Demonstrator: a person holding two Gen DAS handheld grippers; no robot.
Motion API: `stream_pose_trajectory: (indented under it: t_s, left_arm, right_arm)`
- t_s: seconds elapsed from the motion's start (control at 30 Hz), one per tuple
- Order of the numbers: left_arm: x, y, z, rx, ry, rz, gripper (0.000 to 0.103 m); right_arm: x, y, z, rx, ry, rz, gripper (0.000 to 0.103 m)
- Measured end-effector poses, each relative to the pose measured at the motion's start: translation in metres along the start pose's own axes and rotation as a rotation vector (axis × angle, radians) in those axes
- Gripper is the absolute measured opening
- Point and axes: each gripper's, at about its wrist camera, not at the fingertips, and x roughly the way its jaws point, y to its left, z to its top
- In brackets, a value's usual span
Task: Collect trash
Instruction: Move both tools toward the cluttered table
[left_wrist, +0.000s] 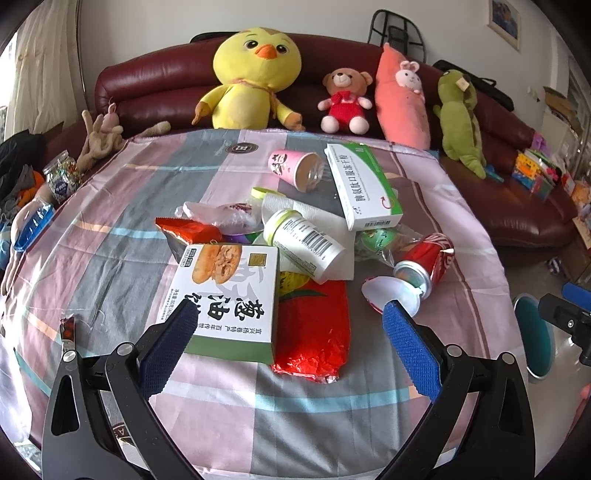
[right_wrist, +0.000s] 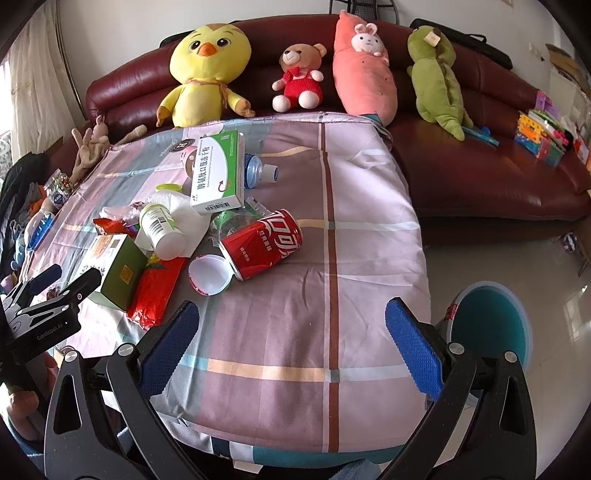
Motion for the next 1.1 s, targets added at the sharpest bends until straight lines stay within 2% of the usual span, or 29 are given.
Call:
stream_pose_trajectory:
  t_s: [0.47,0.6,0.83,1.1]
  left_arm:
    - [0.015,0.01,-0.002,-0.009,0.042,0.012,0.1]
    - [0.02,0.024,-0.005,-0.032,0.062,0.003,0.1]
    - [0.027,0.051,-0.006,-0.066,0.09,0.044,0.1]
    - [0.032,0.076,-0.008,-0.055,0.114,0.047,0.1]
  right_arm:
    - [0.014,0.001,0.008,0.007,0.043,0.016,0.097]
    - [0.019,0.003,0.011,0.003,0.056,0.024,0.097]
    - [0.032,0.006,0.015,0.006,0.087,0.045,0.097]
    - [0.047,0.009,0.021,0.0,0.121,0.061,0.097]
